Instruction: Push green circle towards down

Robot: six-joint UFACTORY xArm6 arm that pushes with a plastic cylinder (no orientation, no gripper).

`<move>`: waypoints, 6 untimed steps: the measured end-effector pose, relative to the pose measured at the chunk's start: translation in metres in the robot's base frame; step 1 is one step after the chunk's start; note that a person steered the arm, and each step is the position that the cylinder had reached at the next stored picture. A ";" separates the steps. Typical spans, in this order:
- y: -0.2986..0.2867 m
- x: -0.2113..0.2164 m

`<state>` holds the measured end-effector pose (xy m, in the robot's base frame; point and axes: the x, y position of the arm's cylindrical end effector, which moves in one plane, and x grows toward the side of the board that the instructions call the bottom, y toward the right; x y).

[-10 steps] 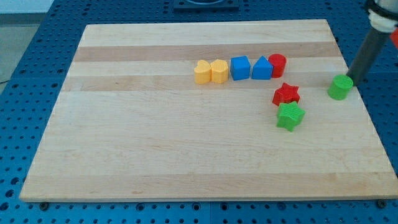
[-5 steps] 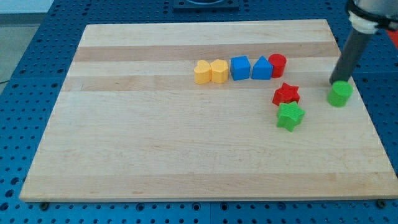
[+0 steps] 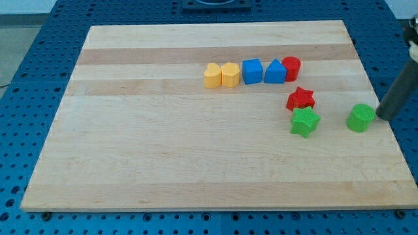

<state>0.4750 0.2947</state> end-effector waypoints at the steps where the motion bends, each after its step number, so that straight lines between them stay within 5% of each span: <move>1: 0.002 0.004; 3: -0.001 -0.023; 5: -0.012 0.030; 6: -0.004 0.001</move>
